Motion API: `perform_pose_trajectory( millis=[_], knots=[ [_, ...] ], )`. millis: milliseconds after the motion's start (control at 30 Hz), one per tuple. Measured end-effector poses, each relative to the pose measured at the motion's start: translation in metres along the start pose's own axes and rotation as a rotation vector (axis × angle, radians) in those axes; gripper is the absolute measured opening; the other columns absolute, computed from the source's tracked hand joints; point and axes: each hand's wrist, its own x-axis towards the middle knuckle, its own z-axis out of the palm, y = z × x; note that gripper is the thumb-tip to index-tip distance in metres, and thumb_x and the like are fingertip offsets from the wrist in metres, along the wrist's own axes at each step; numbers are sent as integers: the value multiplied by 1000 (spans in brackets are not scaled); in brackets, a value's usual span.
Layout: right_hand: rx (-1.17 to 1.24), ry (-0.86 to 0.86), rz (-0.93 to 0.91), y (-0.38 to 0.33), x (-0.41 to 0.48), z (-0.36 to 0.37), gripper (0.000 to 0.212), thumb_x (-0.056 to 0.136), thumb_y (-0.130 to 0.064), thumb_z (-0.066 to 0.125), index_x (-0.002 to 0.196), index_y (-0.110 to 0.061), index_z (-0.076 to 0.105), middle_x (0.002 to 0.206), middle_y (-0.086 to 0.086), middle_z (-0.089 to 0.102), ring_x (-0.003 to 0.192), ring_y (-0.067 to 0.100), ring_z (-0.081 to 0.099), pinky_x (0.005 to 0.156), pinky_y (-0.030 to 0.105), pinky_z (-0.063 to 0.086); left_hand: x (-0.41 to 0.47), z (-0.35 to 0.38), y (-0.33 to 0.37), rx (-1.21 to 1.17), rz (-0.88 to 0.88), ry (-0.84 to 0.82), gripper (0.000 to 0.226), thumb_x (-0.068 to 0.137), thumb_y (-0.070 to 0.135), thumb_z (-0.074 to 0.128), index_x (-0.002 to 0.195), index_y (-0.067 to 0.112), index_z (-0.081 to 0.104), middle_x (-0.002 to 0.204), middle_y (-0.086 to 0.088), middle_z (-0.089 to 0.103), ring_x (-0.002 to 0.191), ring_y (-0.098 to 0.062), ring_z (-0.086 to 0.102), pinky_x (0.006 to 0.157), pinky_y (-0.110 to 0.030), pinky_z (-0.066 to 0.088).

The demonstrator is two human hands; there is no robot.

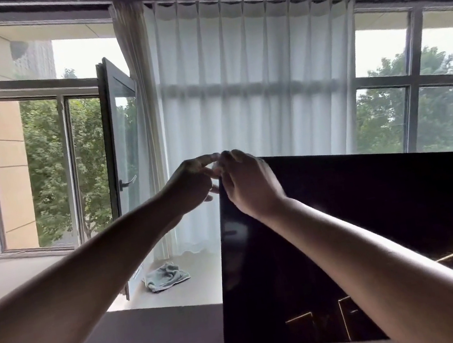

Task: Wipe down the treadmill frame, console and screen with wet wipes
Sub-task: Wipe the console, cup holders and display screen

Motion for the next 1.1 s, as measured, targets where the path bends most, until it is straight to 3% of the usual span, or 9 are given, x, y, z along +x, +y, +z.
perform_pose_trajectory(
  millis=[100,233,333,400,500,600,833,1033,1100],
  knots=[
    [4,-78,-69,12,1,-9,18,98,-15,51,110,-10,64,98,8,69,87,30,69,72,40,57,2,2,1,-19,-3,21,67,89,-17,39,145,16,54,103,-3,74,88,-20,73,89,-42,57],
    [-26,69,155,50,-18,-25,9,90,-17,56,97,-14,60,96,3,71,80,29,68,65,38,55,8,1,-3,50,34,36,66,89,-16,38,144,16,53,114,-11,71,99,-27,72,89,-45,57],
    [-37,122,269,61,-26,-28,7,88,-14,57,96,-14,59,94,2,72,78,28,68,65,39,56,12,1,-11,256,158,104,63,90,-7,42,144,23,55,133,-7,63,114,-23,65,87,-36,56],
    [-39,148,288,53,-22,-23,7,88,-11,57,95,-13,59,92,2,71,76,27,67,63,35,53,12,7,-11,402,228,148,65,87,-7,43,147,18,53,145,-4,55,130,-21,56,101,-30,47],
    [61,55,81,21,-32,-13,12,84,-8,56,92,-16,59,87,-1,67,74,22,64,61,32,49,11,15,-8,599,389,204,67,83,-8,46,148,9,52,156,-6,46,145,-22,42,120,-32,32],
    [61,-197,-99,15,-61,-19,14,83,-17,46,92,-23,54,88,-4,64,80,21,64,68,37,54,11,18,-8,717,509,183,59,86,-5,49,144,7,57,151,-10,53,142,-24,46,120,-37,34],
    [-61,54,252,67,-30,-37,13,90,-13,55,99,-18,62,101,-2,73,87,24,70,74,40,57,7,19,-4,717,509,146,61,82,-2,48,140,13,61,140,-4,64,132,-23,56,113,-37,43],
    [63,-224,-107,25,-82,-27,20,87,-22,41,95,-22,60,89,-6,61,83,19,62,68,40,54,9,23,-2,803,511,198,55,82,2,51,135,8,61,133,-7,66,124,-29,59,108,-42,44],
    [9,-182,-86,38,-88,-34,20,87,-21,44,96,-23,62,90,-6,62,84,19,64,69,39,55,5,29,-6,840,518,216,54,80,5,53,134,7,61,132,-9,66,122,-31,60,106,-41,43]
  ],
)
